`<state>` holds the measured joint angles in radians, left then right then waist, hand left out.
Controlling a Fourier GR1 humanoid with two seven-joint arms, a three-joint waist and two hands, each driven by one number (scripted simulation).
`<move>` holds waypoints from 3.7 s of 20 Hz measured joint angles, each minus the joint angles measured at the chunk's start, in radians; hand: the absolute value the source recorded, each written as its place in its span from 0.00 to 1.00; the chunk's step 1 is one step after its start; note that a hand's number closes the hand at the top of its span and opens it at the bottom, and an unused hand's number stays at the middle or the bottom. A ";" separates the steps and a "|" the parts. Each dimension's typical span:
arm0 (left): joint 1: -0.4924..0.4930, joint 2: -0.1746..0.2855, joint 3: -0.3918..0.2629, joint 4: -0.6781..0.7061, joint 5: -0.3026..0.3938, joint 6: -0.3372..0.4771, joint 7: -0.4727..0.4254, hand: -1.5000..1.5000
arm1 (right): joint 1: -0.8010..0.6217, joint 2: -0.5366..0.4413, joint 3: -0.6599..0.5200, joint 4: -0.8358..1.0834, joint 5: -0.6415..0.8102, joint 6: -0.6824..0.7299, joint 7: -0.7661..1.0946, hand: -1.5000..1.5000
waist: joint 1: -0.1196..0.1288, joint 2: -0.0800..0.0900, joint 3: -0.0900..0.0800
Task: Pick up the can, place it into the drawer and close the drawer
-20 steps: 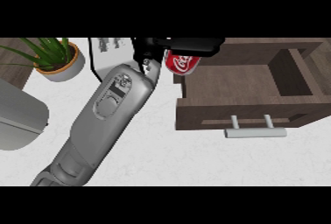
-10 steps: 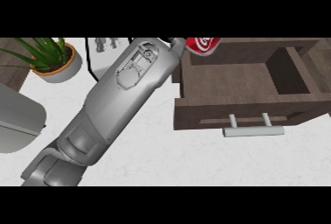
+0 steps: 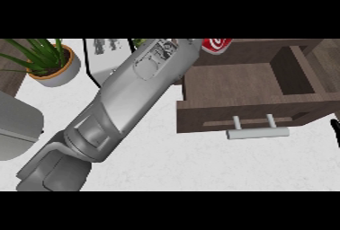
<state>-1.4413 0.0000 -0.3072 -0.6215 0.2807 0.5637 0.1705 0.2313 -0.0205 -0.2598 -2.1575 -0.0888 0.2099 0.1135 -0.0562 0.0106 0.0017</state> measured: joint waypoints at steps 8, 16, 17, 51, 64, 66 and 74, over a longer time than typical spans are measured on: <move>-0.036 0.000 -0.070 0.125 0.094 0.006 -0.068 1.00 | -0.052 -0.026 -0.024 0.015 -0.018 -0.004 0.018 0.00 | -0.015 0.005 0.001; -0.040 0.000 -0.171 0.178 0.159 0.062 -0.112 1.00 | -0.086 -0.018 0.008 0.028 0.012 -0.015 0.026 0.00 | -0.037 0.011 0.001; -0.037 0.000 -0.185 0.188 0.162 0.070 -0.117 1.00 | -0.083 -0.019 0.008 0.026 0.010 -0.013 0.026 0.00 | -0.044 0.012 0.001; 0.035 0.000 -0.303 0.231 0.347 0.227 -0.263 0.00 | -0.146 -0.115 0.045 -0.051 0.210 -0.007 -0.042 0.00 | -0.063 0.020 0.000; 0.002 0.000 -0.299 0.183 0.421 0.268 -0.296 0.00 | -0.221 -0.206 0.195 0.003 0.628 -0.050 -0.103 0.00 | -0.001 0.007 -0.001; -0.004 0.000 -0.301 0.179 0.426 0.279 -0.291 0.00 | -0.234 -0.217 0.231 0.038 0.711 -0.067 -0.110 0.00 | 0.006 0.006 -0.001; 0.012 0.012 -0.298 0.139 0.407 0.270 -0.250 0.00 | -0.303 -0.228 0.349 0.246 1.003 -0.150 -0.104 0.00 | 0.054 -0.006 -0.002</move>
<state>-1.4296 0.0115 -0.6056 -0.4825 0.6875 0.8340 -0.0790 -0.0714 -0.2482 0.0894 -1.9118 0.9138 0.0602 0.0098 -0.0024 0.0045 0.0001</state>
